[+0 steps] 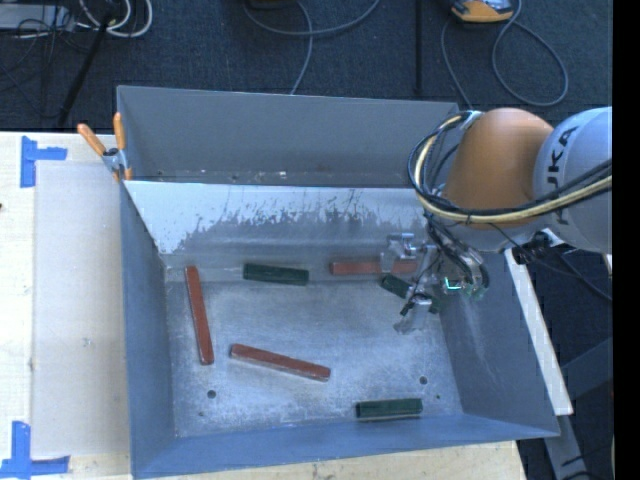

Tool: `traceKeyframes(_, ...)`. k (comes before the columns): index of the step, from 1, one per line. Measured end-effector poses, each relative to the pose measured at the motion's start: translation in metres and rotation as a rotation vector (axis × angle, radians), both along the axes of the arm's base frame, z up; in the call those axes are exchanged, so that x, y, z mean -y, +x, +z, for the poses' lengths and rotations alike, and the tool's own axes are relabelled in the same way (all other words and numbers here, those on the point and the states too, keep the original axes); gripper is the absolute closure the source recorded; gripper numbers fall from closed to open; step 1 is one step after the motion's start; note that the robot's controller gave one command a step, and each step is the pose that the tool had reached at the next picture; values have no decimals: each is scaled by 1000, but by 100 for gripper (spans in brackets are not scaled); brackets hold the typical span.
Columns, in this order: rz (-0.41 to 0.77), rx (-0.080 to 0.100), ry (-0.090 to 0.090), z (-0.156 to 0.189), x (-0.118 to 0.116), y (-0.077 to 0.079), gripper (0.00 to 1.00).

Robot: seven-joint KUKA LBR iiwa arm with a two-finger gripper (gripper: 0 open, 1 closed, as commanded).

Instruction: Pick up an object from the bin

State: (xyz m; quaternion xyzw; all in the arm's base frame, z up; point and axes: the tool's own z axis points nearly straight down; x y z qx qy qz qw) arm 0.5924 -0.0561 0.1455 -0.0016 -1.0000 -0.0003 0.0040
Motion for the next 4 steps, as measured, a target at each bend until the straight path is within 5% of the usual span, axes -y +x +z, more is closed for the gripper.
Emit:
traceKeyframes(1, 103, 5, 0, -74, 43, 18, 0)
traceKeyframes(2, 104, 15, 3, -67, 40, 21, 100)
traceKeyframes(3, 79, 18, -2, 9, 52, 27, 100)
traceKeyframes(4, 79, 10, 0, 4, 52, 25, 0)
